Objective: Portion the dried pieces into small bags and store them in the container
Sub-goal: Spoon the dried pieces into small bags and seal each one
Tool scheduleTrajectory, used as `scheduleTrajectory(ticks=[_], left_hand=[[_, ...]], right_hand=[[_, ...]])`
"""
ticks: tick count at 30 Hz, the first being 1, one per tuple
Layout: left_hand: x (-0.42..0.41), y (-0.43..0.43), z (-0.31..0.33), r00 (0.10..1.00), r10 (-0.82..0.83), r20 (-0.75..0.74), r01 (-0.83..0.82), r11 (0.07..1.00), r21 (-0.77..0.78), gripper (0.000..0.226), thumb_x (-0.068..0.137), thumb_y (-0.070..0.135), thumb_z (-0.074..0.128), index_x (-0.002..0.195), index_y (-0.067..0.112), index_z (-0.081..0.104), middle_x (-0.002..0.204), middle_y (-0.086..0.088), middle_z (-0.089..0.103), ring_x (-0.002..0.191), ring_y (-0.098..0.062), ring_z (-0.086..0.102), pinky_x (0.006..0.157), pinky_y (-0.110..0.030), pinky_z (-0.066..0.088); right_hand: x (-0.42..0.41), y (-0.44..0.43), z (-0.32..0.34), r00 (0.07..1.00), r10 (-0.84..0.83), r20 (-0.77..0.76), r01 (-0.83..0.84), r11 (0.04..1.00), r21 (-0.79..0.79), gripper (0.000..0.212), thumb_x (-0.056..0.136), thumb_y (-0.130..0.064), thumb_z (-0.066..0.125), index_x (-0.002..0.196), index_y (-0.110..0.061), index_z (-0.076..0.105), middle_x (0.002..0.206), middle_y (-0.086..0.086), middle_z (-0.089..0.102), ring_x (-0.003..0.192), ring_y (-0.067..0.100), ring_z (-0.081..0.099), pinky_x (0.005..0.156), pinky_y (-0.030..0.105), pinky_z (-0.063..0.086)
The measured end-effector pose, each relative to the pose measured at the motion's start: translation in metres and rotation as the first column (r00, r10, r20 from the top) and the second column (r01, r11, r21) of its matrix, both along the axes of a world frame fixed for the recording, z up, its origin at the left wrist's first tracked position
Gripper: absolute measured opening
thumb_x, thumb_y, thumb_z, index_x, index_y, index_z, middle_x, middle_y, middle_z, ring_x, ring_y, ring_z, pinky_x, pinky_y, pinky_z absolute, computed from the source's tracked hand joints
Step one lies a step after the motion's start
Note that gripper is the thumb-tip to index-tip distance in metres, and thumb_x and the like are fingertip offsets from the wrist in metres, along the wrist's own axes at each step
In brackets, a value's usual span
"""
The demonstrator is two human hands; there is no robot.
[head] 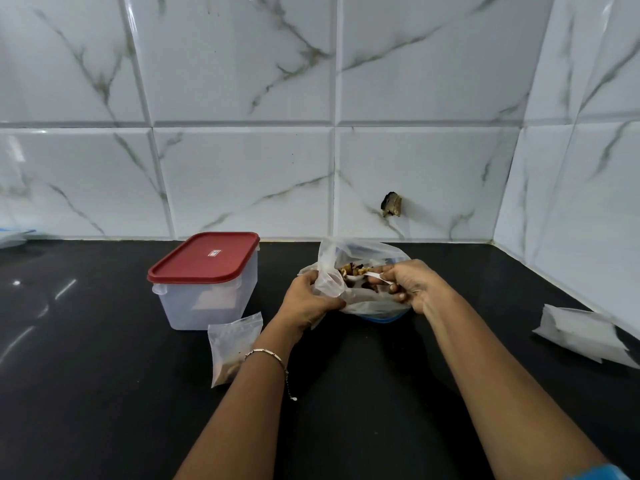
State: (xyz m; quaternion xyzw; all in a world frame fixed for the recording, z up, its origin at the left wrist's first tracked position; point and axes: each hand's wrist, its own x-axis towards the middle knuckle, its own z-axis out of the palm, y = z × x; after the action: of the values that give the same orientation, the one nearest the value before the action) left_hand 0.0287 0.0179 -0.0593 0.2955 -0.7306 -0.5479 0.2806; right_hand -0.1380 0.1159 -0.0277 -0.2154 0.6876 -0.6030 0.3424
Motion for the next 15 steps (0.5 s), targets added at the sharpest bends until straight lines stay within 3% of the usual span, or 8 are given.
scheduleTrajectory(ticks=[4,6,9,15], left_hand=[[-0.003,0.003,0.001,0.984,0.114,0.134,-0.092,0.983,-0.161,0.087,0.059,0.040,0.086,0.135,0.018,0.050,0.136,-0.001,0.047,0.120,-0.021,0.051,0.108,-0.045,0.039],[-0.003,0.007,0.004,0.958,0.231,0.171,-0.175,0.941,-0.291,0.086,0.065,0.045,0.084,0.139,0.020,0.048,0.139,0.002,0.035,0.125,-0.020,0.046,0.114,-0.047,0.027],[-0.003,0.011,0.007,0.941,0.281,0.189,-0.194,0.905,-0.378,0.083,0.069,0.049,0.080,0.140,0.022,0.046,0.138,0.003,0.034,0.124,-0.019,0.046,0.115,-0.043,0.019],[-0.003,0.010,0.006,0.934,0.245,0.262,-0.143,0.925,-0.353,0.084,0.071,0.053,0.077,0.142,0.024,0.041,0.143,-0.003,0.035,0.128,-0.024,0.043,0.113,-0.047,0.018]], right_hand=[[0.004,0.012,0.006,1.000,-0.003,-0.009,0.003,0.999,-0.038,0.020,0.090,0.001,0.052,0.084,-0.007,0.070,0.064,0.003,0.069,0.043,0.005,0.031,0.033,0.014,0.018],[0.006,0.017,0.008,1.000,-0.010,-0.016,0.009,0.999,-0.053,0.015,0.089,-0.001,0.056,0.083,-0.005,0.070,0.074,0.008,0.069,0.043,0.005,0.031,0.033,0.015,0.018],[0.004,0.018,0.008,0.999,-0.030,-0.012,0.029,0.996,-0.087,0.015,0.087,-0.002,0.057,0.090,0.003,0.071,0.080,0.013,0.066,0.037,0.004,0.031,0.031,0.015,0.018],[0.004,0.020,0.016,0.998,-0.050,-0.034,0.046,0.990,-0.131,0.020,0.087,0.000,0.050,0.090,-0.001,0.070,0.077,0.009,0.070,0.037,0.004,0.031,0.031,0.015,0.017]])
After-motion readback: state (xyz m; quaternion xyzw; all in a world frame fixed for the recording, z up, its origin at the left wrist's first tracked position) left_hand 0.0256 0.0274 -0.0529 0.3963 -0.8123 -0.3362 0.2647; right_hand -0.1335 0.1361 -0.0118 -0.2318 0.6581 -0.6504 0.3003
